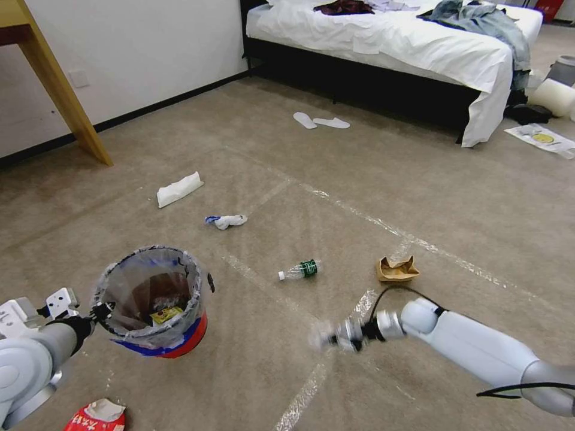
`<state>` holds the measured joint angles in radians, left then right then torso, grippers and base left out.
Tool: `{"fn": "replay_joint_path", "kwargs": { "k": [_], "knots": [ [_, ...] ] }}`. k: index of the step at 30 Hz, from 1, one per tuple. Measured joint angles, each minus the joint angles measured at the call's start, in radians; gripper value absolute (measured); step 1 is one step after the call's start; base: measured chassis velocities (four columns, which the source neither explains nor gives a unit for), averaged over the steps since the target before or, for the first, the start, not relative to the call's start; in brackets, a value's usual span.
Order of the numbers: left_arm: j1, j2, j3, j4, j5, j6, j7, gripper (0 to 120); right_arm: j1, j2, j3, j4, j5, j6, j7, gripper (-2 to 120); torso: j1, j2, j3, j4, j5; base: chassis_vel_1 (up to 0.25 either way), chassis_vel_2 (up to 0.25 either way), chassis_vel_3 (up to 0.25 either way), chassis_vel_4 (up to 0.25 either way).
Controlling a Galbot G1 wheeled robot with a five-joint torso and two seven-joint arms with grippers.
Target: Pick up the trash bin and place the garbage on the floor into it.
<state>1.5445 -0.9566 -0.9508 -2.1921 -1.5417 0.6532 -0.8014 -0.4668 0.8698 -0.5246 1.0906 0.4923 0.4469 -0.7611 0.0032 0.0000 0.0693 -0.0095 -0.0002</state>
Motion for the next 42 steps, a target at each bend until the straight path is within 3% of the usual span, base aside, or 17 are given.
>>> {"fn": "replay_joint_path", "kwargs": {
  "k": [3, 4, 6, 7, 10, 14, 24, 34, 42],
  "knots": [
    [-0.002, 0.011, 0.001, -0.001, -0.003, -0.007, 0.001, 0, 0.007, -0.004, 0.118, 0.086, 0.154, -0.027, 0.045, 0, 0.0, 0.0, 0.0, -0.0002, 0.0002, 0.0, 0.0, 0.0, 0.0],
    [-0.002, 0.011, 0.001, -0.001, -0.003, -0.007, 0.001, 0, 0.007, -0.004, 0.118, 0.086, 0.154, -0.027, 0.045, 0, 0.0, 0.0, 0.0, -0.0002, 0.0002, 0.0, 0.0, 0.0, 0.0],
    [-0.007, 0.016, 0.001, 0.0, -0.009, -0.012, 0.006, 0, 0.015, -0.006, 0.183, 0.184, 0.29, -0.056, 0.075, 0, 0.0, 0.0, 0.0, -0.0002, 0.0001, 0.0, 0.0, 0.0, 0.0],
    [-0.007, 0.016, 0.001, 0.0, -0.009, -0.012, 0.006, 0, 0.015, -0.006, 0.183, 0.184, 0.29, -0.056, 0.075, 0, 0.0, 0.0, 0.0, -0.0002, 0.0001, 0.0, 0.0, 0.0, 0.0],
    [-0.008, 0.017, 0.005, 0.007, -0.01, -0.014, 0.01, 0, 0.019, 0.0, 0.236, 0.313, 0.44, -0.103, 0.108, 0, 0.0, 0.0, 0.0, -0.0002, -0.0001, 0.0, 0.0, 0.0, 0.0],
    [-0.016, 0.017, 0.016, 0.02, -0.006, -0.02, 0.028, 0, 0.03, 0.015, 0.242, 0.388, 0.494, -0.123, 0.121, 0, 0.0, 0.0, 0.0, -0.0001, 0.0, 0.0, 0.0, 0.0, 0.0],
    [-0.05, 0.044, 0.064, 0.043, -0.006, -0.037, 0.058, 0, 0.118, 0.054, 0.181, 0.496, 0.504, -0.129, 0.097, 0, 0.0, 0.0, 0.0, -0.0001, 0.0001, 0.0, 0.0, 0.0, 0.0],
    [-0.1, 0.069, 0.146, 0.08, -0.008, -0.049, 0.08, 0, 0.129, 0.084, 0.158, 0.52, 0.487, -0.128, 0.067, 0, 0.0, 0.0, 0.0, -0.0002, 0.0, 0.0, 0.0, 0.0, 0.0],
    [-0.107, 0.081, 0.157, 0.088, -0.019, -0.05, 0.082, 0, 0.162, 0.118, 0.101, 0.51, 0.473, -0.127, 0.037, 0, 0.0, 0.0, 0.0, -0.0003, 0.0001, 0.0, 0.0, 0.0, 0.0]
  ]
}}
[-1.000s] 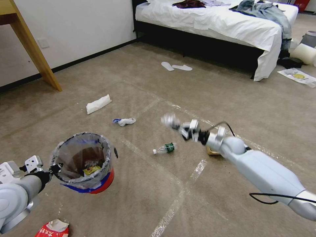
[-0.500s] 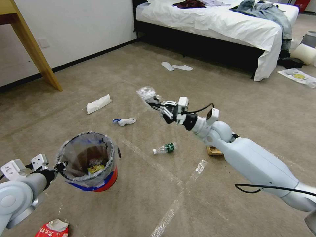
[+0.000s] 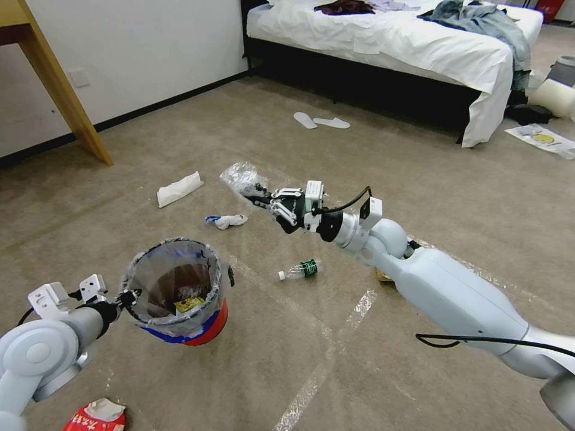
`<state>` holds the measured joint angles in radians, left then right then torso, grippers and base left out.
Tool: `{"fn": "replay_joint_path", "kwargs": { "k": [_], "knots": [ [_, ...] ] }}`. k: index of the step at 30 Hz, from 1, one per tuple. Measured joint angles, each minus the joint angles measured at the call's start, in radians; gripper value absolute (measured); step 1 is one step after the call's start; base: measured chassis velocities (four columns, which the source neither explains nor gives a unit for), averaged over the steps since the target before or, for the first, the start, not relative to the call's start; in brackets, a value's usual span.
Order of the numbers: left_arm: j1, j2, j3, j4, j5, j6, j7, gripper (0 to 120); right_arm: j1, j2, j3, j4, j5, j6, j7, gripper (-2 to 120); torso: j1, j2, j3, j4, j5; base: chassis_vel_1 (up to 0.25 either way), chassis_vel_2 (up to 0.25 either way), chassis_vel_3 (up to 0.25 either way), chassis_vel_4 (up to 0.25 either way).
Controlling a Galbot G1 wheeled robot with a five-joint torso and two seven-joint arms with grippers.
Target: Pick up the trash bin and place the garbage on the floor into it.
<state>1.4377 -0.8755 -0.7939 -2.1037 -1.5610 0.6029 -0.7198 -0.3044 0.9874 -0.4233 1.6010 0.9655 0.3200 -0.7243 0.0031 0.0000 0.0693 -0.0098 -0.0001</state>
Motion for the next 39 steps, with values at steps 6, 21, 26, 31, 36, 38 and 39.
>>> {"fn": "replay_joint_path", "kwargs": {
  "k": [6, 21, 26, 31, 36, 38, 39],
  "knots": [
    [0.0, 0.007, -0.004, -0.001, -0.01, -0.003, -0.005, 0, 0.071, 0.056, -0.11, -0.015, -0.013, 0.003, -0.025, 0, 0.0, 0.0, 0.0, 0.0003, 0.0, 0.0, 0.0, 0.0, 0.0],
    [0.005, 0.008, -0.013, 0.001, -0.005, -0.004, -0.009, 0, 0.12, 0.17, -0.254, -0.059, -0.036, 0.006, -0.05, 0, 0.0, 0.0, 0.0, 0.0003, -0.0001, 0.0, 0.0, 0.0, 0.0],
    [0.004, 0.012, -0.018, -0.004, -0.006, -0.006, -0.011, 0, 0.127, 0.176, -0.288, -0.076, -0.047, 0.007, -0.059, 0, 0.0, 0.0, 0.0, 0.0, 0.0, 0.0, 0.0, 0.0, 0.0],
    [0.005, 0.012, -0.02, -0.01, -0.007, -0.007, -0.012, 0, 0.132, 0.194, -0.306, -0.102, -0.061, 0.013, -0.063, 0, 0.0, 0.0, 0.0, 0.0001, 0.0, 0.0, 0.0, 0.0, 0.0],
    [0.012, 0.009, -0.026, -0.02, -0.008, -0.007, -0.013, 0, 0.144, 0.212, -0.316, -0.131, -0.068, 0.02, -0.063, 0, 0.0, 0.0, 0.0, 0.0001, 0.0, 0.0, 0.0, 0.0, 0.0],
    [0.014, 0.009, -0.029, -0.022, -0.008, -0.007, -0.013, 0, 0.146, 0.214, -0.318, -0.136, -0.069, 0.021, -0.063, 0, 0.0, 0.0, 0.0, 0.0001, 0.0001, 0.0, 0.0, 0.0, 0.0],
    [0.018, 0.008, -0.031, -0.025, -0.008, -0.007, -0.013, 0, 0.148, 0.218, -0.32, -0.143, -0.071, 0.023, -0.063, 0, 0.0, 0.0, 0.0, 0.0002, 0.0001, 0.0, 0.0, 0.0, 0.0]
  ]
}}
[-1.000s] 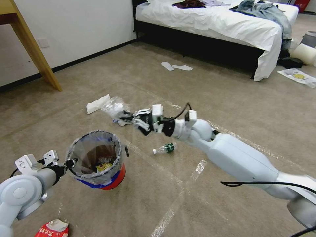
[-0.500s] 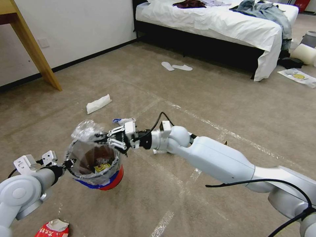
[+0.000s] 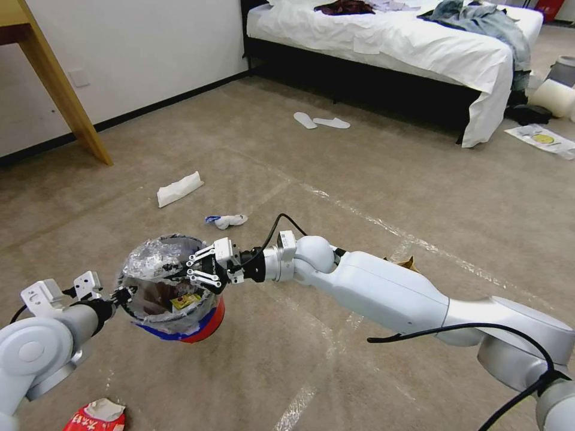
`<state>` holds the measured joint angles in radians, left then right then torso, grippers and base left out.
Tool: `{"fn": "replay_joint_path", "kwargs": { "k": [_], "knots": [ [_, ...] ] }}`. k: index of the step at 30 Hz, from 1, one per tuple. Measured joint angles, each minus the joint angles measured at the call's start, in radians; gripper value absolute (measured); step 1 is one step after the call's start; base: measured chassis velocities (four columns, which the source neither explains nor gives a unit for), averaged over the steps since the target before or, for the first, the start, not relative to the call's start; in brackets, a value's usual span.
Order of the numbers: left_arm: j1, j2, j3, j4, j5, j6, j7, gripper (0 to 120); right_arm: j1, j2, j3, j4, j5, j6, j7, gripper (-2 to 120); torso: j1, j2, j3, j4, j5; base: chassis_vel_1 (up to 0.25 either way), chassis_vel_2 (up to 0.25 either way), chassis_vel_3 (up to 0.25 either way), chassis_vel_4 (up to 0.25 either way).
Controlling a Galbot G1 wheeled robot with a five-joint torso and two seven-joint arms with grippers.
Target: Pick up the trash bin and place the garbage on the floor into it.
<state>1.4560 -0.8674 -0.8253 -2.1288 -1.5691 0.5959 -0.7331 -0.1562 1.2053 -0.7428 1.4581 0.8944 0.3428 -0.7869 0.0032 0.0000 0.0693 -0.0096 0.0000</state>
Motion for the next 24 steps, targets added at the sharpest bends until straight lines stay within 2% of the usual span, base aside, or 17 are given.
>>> {"fn": "replay_joint_path", "kwargs": {
  "k": [14, 16, 19, 21, 23, 24],
  "knots": [
    [0.015, -0.006, -0.011, -0.027, -0.005, 0.001, -0.003, 0, 0.014, 0.029, -0.014, -0.053, -0.031, 0.022, 0.018, 1, 0.0, 0.0, 0.0, 0.0, 0.0, 0.0, 0.0, 0.0, 0.0],
    [0.015, -0.007, -0.011, -0.027, -0.006, 0.001, -0.005, 0, 0.015, 0.028, -0.015, -0.059, -0.048, 0.03, 0.024, 12, 0.0, 0.0, 0.0, 0.0, 0.0, 0.0, 0.0, 0.0, 0.0],
    [0.013, -0.007, -0.011, -0.027, -0.007, 0.001, -0.006, 0, 0.015, 0.027, -0.016, -0.061, -0.054, 0.032, 0.028, 17, 0.0, 0.0, 0.0, 0.0, 0.0, 0.0, 0.0, 0.0, 0.0],
    [0.007, -0.005, -0.012, -0.026, -0.016, 0.001, -0.01, 0, 0.017, 0.023, -0.018, -0.068, -0.067, 0.034, 0.028, 30, 0.0, 0.0, 0.0, 0.0, 0.0, 0.0, 0.0, 0.0, 0.0],
    [0.006, -0.004, -0.012, -0.026, -0.018, 0.001, -0.011, 0, 0.017, 0.023, -0.019, -0.069, -0.069, 0.034, 0.028, 32, 0.0, 0.0, 0.0, 0.0, 0.0, 0.0, 0.0, 0.0, 0.0],
    [0.006, 0.0, -0.015, -0.024, -0.02, 0.0, -0.012, 0, 0.019, 0.02, -0.02, -0.072, -0.071, 0.036, 0.026, 39, 0.0, 0.0, 0.0, -0.0001, 0.0001, 0.0, 0.0, 0.0, 0.0]
  ]
}}
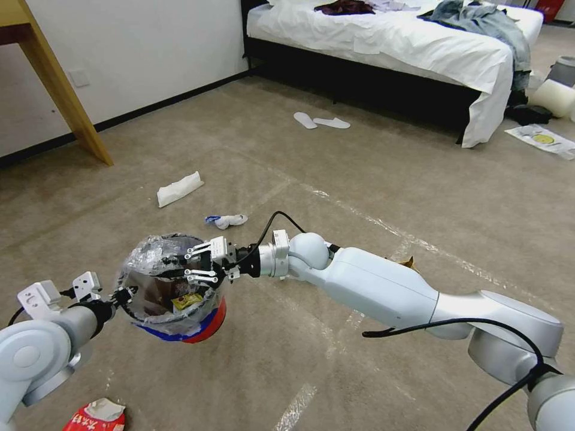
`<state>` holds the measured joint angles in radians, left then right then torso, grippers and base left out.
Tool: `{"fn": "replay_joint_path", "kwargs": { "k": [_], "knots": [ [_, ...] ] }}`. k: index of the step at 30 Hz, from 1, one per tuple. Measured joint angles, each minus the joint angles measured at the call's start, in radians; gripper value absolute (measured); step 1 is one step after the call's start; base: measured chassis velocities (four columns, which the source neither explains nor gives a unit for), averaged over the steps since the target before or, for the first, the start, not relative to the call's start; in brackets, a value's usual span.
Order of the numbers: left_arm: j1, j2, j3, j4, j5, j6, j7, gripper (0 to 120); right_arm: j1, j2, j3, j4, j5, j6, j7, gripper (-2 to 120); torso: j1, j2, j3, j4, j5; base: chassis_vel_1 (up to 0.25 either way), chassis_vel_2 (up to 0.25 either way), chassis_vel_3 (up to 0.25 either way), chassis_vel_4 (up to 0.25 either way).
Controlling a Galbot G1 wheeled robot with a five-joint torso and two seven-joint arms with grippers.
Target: Pick up the trash bin and place the garbage on the floor into it.
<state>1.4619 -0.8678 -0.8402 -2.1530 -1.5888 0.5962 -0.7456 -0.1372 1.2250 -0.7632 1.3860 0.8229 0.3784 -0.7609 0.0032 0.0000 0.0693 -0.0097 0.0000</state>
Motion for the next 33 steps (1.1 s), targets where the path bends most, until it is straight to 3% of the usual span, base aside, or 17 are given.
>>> {"fn": "replay_joint_path", "kwargs": {
  "k": [16, 33],
  "knots": [
    [-0.012, 0.012, -0.007, 0.013, -0.015, -0.007, -0.014, 0, 0.012, -0.031, -0.008, 0.002, -0.007, 0.006, -0.006, 97, 0.0, 0.0, 0.0, 0.0001, 0.0, 0.0, 0.0, 0.0, 0.0],
    [-0.018, 0.006, -0.004, 0.004, -0.016, -0.007, -0.031, 0, 0.075, -0.05, -0.102, 0.019, 0.02, 0.001, -0.009, 100, 0.0, 0.0, 0.0, 0.0, -0.0001, 0.0, 0.0, 0.0, 0.0]
  ]
}}
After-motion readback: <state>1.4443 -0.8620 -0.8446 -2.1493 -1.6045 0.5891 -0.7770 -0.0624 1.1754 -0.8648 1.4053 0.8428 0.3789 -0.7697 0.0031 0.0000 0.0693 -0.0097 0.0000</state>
